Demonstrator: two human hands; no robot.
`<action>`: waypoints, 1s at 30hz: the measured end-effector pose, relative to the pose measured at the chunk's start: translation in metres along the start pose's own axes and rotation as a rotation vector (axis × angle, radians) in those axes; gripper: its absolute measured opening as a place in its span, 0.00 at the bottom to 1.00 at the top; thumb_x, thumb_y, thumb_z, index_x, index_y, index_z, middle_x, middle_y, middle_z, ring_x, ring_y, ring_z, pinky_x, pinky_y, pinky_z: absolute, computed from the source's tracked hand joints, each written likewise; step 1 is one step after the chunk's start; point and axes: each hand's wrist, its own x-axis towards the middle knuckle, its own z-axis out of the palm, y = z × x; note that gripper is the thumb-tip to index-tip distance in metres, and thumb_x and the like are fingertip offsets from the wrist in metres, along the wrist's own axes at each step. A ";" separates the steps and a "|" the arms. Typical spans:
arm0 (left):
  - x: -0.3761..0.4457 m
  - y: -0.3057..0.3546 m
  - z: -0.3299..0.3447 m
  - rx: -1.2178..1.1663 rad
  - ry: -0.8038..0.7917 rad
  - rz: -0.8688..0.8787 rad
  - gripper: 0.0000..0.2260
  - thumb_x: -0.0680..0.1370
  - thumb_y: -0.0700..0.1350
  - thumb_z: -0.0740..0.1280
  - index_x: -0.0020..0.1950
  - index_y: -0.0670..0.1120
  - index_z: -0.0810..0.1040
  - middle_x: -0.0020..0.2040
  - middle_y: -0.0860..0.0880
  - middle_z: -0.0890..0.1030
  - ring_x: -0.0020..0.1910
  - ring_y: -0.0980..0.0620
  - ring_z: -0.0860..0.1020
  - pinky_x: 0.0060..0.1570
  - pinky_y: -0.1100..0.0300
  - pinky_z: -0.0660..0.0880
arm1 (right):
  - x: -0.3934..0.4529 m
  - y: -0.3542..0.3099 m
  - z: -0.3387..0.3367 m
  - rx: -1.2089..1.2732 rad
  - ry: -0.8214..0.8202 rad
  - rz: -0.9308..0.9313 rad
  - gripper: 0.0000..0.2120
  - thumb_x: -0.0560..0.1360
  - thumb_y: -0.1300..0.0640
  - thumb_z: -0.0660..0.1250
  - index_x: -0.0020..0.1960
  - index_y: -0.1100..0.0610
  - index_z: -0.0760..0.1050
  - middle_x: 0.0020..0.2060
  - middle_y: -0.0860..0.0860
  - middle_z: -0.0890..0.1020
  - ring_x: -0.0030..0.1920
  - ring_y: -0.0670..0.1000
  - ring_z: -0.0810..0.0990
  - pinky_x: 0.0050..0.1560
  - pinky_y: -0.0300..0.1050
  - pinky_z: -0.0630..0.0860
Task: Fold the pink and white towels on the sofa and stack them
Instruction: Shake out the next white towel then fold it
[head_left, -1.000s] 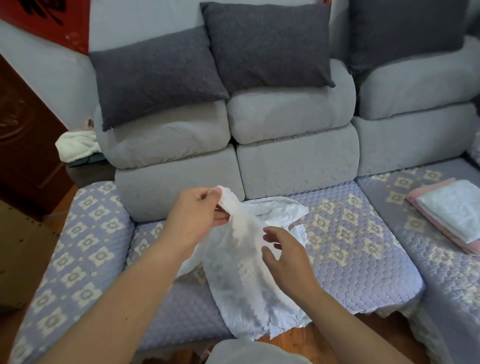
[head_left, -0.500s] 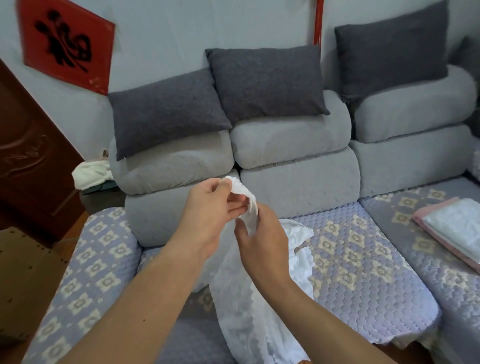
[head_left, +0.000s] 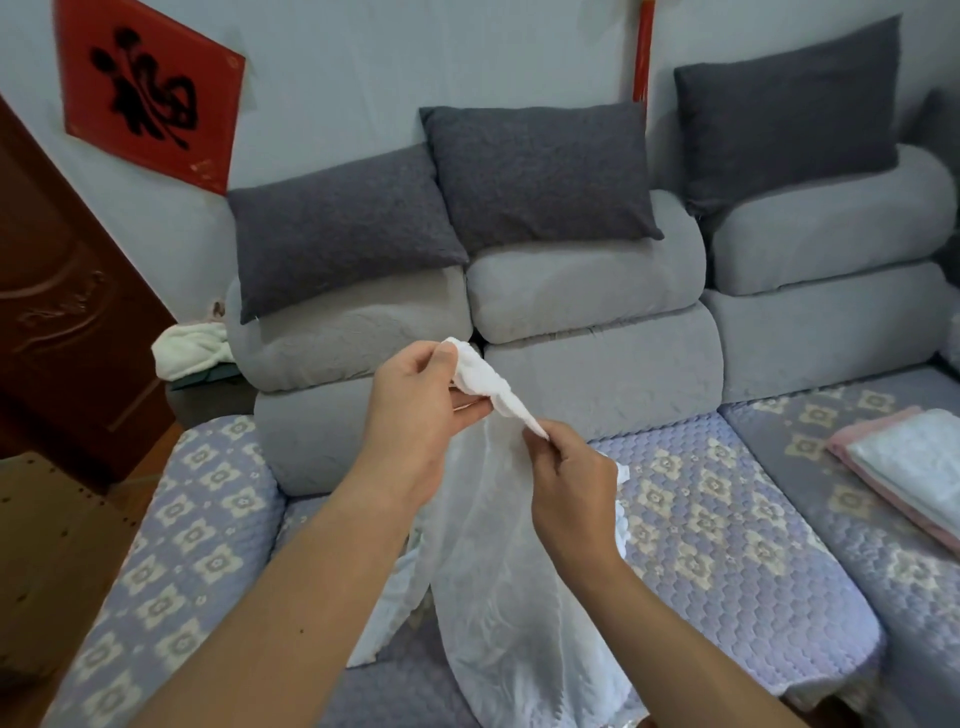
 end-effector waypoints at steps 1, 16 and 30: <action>0.001 -0.003 0.000 0.080 0.018 0.051 0.12 0.85 0.41 0.60 0.51 0.36 0.80 0.46 0.38 0.83 0.46 0.41 0.85 0.42 0.54 0.84 | 0.001 0.002 -0.003 0.000 -0.018 -0.008 0.09 0.81 0.60 0.64 0.49 0.52 0.82 0.30 0.43 0.77 0.32 0.44 0.74 0.33 0.34 0.67; 0.031 0.068 -0.008 -0.297 0.020 0.260 0.10 0.84 0.35 0.57 0.51 0.42 0.77 0.49 0.39 0.81 0.47 0.42 0.85 0.51 0.49 0.83 | 0.090 -0.056 -0.033 -0.113 -0.075 -0.099 0.13 0.81 0.57 0.65 0.38 0.57 0.74 0.30 0.47 0.76 0.31 0.44 0.68 0.37 0.47 0.65; 0.077 0.169 -0.023 0.451 0.327 0.872 0.06 0.81 0.45 0.67 0.46 0.46 0.79 0.42 0.53 0.78 0.39 0.59 0.76 0.43 0.66 0.72 | 0.140 -0.148 -0.062 0.220 -0.355 -0.076 0.09 0.81 0.56 0.67 0.44 0.54 0.83 0.37 0.47 0.84 0.36 0.45 0.80 0.37 0.38 0.76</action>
